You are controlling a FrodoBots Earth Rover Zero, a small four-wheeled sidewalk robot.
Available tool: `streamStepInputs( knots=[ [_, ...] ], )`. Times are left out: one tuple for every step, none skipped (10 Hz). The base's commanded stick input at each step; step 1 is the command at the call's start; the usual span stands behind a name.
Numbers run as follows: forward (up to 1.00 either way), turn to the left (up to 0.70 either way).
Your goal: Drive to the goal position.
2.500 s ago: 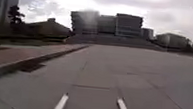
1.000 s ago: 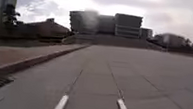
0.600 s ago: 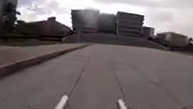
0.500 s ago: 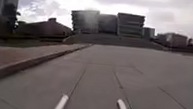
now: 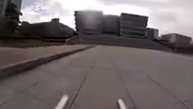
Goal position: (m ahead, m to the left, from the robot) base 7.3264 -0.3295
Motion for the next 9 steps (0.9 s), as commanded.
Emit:
streamStepInputs(
  knots=[
    [1.0,-0.27],
    [1.0,-0.27],
    [1.0,-0.27],
    [1.0,-0.27],
    [1.0,-0.27],
    [1.0,-0.27],
    [1.0,-0.27],
    [1.0,-0.27],
    [1.0,-0.27]
  ],
)
